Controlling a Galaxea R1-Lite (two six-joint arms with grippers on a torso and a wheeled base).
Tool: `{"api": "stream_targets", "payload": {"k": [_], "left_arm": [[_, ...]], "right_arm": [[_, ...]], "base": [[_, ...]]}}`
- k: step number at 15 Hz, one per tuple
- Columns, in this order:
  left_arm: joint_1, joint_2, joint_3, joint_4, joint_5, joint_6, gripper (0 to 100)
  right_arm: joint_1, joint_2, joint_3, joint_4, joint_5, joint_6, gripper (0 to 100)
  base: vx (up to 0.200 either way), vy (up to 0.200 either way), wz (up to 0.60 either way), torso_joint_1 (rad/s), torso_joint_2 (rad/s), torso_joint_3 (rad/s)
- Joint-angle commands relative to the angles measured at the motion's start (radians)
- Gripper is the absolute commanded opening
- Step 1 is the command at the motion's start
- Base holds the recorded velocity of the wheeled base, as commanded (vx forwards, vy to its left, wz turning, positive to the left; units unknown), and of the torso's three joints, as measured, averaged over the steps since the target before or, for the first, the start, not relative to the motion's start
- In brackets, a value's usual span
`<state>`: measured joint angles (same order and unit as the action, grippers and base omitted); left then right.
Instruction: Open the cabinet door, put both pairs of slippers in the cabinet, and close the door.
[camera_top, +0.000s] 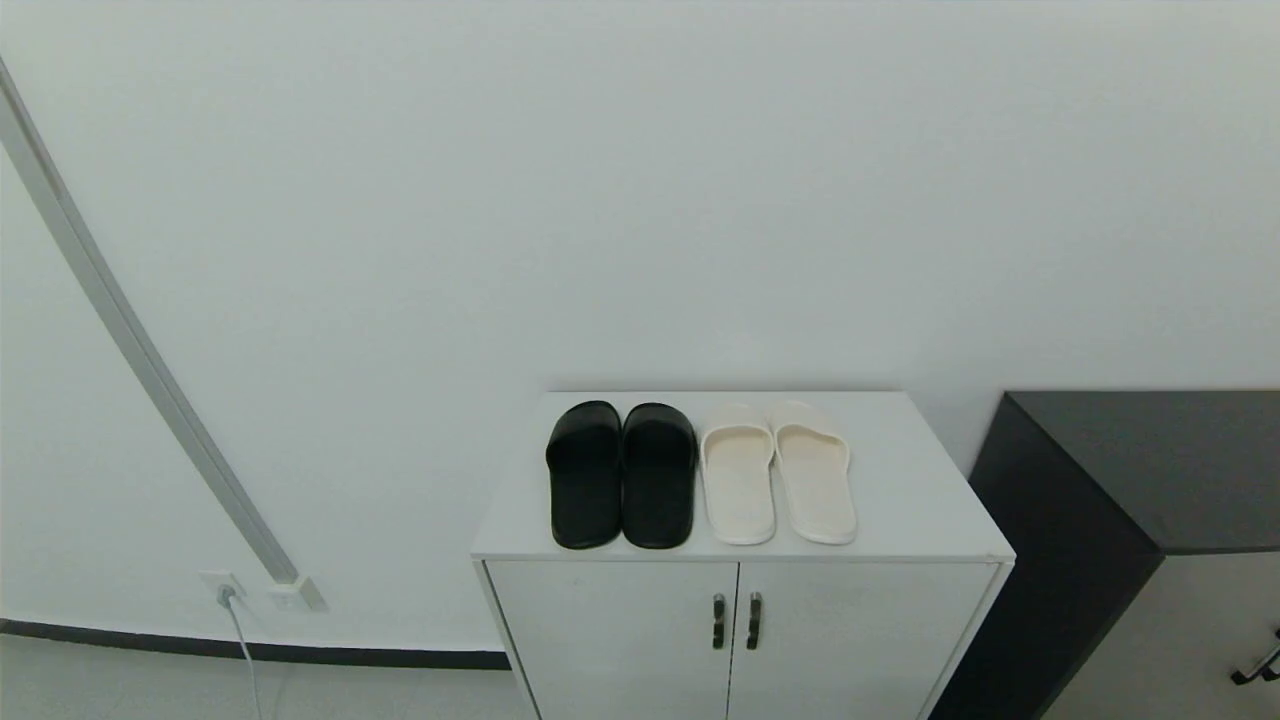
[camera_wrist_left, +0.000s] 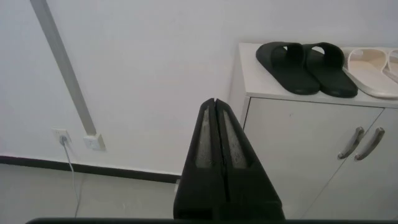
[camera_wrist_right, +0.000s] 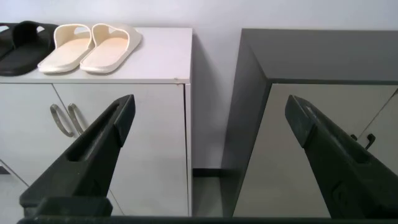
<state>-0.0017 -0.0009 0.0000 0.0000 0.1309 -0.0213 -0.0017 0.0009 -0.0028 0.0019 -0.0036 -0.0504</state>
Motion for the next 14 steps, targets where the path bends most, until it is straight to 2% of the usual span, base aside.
{"api": "stream_targets", "payload": {"k": [1, 6, 7, 8, 9, 10, 12, 14], "left_arm": [[0.0, 0.001, 0.0, 0.0, 0.0, 0.0, 0], [0.0, 0.001, 0.0, 0.0, -0.007, 0.006, 0], [0.0, 0.001, 0.0, 0.002, -0.028, 0.035, 0], [0.0, 0.001, 0.0, 0.002, -0.039, 0.047, 0], [0.0, 0.001, 0.0, 0.002, -0.04, 0.049, 0], [0.0, 0.001, 0.0, 0.002, -0.039, 0.038, 0], [0.0, 0.001, 0.0, -0.002, -0.039, -0.006, 0], [0.0, 0.001, 0.0, -0.002, -0.042, -0.009, 0]], "right_arm": [[0.0, 0.001, 0.001, -0.002, 0.002, 0.001, 100], [-0.001, 0.007, -0.003, 0.0, 0.001, 0.0, 100], [-0.003, 0.073, -0.089, -0.026, -0.009, 0.043, 100], [0.003, 0.205, -0.306, -0.031, -0.004, 0.202, 100], [0.0, 0.307, -0.347, 0.009, 0.013, 0.225, 100], [0.003, 0.377, -0.319, 0.04, 0.045, 0.124, 100], [0.026, 0.516, -0.241, -0.008, 0.113, 0.11, 100], [0.077, 0.671, -0.249, -0.085, 0.149, 0.115, 100]], "base": [[0.0, 0.0, 0.0, 0.0, 0.0, 0.0], [0.0, 0.0, 0.0, 0.0, 0.0, 0.0], [0.0, 0.0, 0.0, 0.0, 0.0, 0.0], [0.0, 0.0, 0.0, 0.0, 0.0, 0.0], [0.0, 0.0, 0.0, 0.0, 0.0, 0.0], [0.0, 0.0, 0.0, 0.0, 0.0, 0.0], [0.0, 0.0, 0.0, 0.0, 0.0, 0.0], [0.0, 0.0, 0.0, 0.0, 0.0, 0.0]]}}
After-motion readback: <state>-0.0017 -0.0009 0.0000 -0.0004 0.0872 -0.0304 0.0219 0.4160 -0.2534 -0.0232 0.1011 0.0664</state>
